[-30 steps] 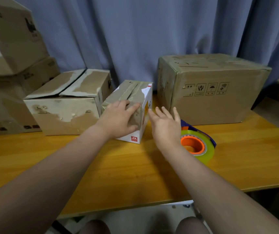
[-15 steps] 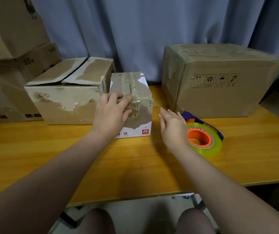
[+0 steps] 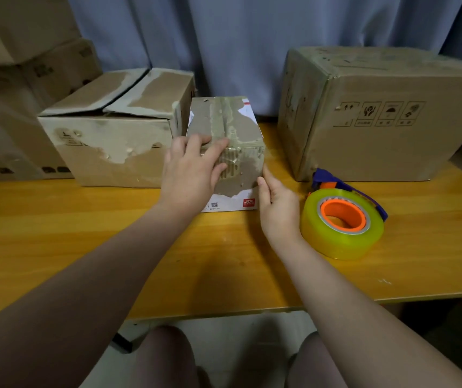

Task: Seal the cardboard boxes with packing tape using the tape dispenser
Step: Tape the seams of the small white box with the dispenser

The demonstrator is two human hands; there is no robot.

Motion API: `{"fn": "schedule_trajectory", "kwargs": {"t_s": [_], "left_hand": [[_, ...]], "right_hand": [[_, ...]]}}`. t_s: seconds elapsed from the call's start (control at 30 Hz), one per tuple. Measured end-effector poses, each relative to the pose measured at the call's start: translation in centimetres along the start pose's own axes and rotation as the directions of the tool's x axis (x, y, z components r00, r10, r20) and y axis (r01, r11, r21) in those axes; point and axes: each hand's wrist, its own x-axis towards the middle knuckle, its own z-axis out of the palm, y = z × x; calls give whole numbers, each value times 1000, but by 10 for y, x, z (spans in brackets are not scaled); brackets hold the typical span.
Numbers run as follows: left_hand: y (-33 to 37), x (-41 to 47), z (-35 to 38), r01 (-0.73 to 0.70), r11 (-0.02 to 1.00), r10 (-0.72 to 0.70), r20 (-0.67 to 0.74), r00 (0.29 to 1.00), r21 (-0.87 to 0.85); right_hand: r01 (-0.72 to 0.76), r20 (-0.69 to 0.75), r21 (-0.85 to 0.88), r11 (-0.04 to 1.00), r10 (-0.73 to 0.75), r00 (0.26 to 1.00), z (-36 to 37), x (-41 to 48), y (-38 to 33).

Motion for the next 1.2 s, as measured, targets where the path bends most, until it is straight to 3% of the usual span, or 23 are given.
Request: {"fn": "schedule_trajectory", "kwargs": {"t_s": [0.1,0.17,0.23,0.27,0.4,0.43,0.57,0.7,1.03,1.2], "left_hand": [[1,0,0,2,1000,-2,-14,1000,4],[1,-1,1,4,1000,-3,-20,1000,5],[1,0,1,7,1000,-7,-18,1000,3],[1,0,1,8,1000,-8,-14,1000,3],[0,0,1,0,1000,0,-11,1000,-8],[-1,0,1,-4,1000,4,-13,1000,-8],[-5,1,-1,-29,999,28,-23,999,-34],[-10,3,-1,-54,996,52,-32,998,-74],[-17,8,4,-50,983,48,-14,999,-174],[-20,9,6,-66,975,63,-22,998,-212]], "right_hand": [[-16,130,-4,1000,17,991,-5,3,2],[-87,245,198,976,36,969,-10,9,-4],[-202,358,421,885,42,933,-12,10,-10],[-241,418,431,869,44,907,-13,9,-11],[-243,608,186,952,82,789,-17,-6,3],[-207,610,136,969,83,788,-21,-3,8],[-29,419,-51,998,48,907,-44,29,10],[38,496,34,999,-50,867,-49,53,-6],[237,560,-62,969,-163,812,-36,85,-5],[222,504,-54,974,-165,848,-22,82,-6]]}}
